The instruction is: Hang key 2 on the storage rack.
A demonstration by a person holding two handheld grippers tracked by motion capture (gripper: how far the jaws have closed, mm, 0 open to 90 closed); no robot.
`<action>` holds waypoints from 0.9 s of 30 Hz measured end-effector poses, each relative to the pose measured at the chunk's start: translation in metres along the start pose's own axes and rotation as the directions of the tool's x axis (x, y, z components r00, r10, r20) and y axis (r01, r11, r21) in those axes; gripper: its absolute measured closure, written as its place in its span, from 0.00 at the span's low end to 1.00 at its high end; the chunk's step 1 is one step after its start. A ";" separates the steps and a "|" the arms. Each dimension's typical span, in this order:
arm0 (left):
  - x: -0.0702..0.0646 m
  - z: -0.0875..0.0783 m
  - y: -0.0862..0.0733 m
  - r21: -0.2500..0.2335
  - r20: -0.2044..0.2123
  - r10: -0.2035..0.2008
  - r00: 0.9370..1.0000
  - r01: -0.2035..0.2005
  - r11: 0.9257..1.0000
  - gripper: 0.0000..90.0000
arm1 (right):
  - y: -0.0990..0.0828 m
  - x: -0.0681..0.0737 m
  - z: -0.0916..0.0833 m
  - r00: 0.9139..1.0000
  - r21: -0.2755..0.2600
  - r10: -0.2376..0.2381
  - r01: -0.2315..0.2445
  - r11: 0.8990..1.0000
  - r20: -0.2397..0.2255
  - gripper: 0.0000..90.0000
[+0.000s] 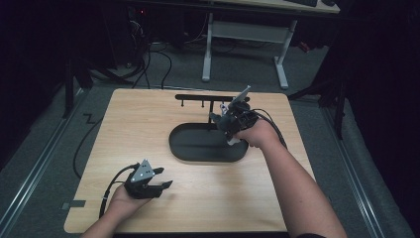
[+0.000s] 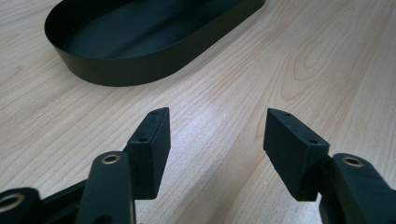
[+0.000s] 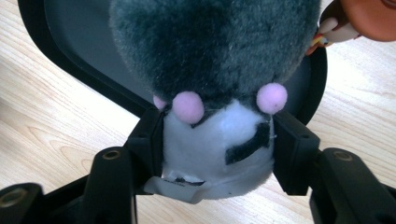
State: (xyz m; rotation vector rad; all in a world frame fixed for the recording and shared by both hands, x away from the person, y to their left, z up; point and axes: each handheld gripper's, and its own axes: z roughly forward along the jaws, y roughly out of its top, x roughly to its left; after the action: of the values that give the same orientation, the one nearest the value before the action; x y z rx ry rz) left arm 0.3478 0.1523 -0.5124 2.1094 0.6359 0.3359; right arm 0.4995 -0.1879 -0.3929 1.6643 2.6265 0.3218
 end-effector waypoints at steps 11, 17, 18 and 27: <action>0.000 0.001 0.000 0.003 0.001 -0.001 1.000 0.001 1.000 0.46 | -0.008 -0.003 0.001 1.000 -0.046 0.017 -0.018 0.999 -0.007 0.38; 0.000 0.001 0.000 0.003 0.000 -0.002 1.000 0.002 1.000 0.46 | -0.020 -0.003 0.003 1.000 -0.076 0.012 -0.012 0.997 -0.008 0.38; 0.000 0.001 0.000 0.001 -0.001 -0.002 1.000 0.002 1.000 0.46 | -0.023 -0.002 0.003 1.000 -0.080 0.020 -0.020 0.997 -0.001 0.38; -0.002 0.003 0.000 0.006 0.000 -0.001 1.000 0.001 1.000 0.46 | -0.057 -0.010 0.024 1.000 -0.154 0.023 -0.026 0.988 -0.018 0.40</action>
State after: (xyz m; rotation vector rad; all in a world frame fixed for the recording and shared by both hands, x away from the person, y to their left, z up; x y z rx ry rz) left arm 0.3476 0.1498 -0.5141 2.1149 0.6383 0.3337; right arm 0.4554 -0.2160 -0.4279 1.6530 2.5211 0.5264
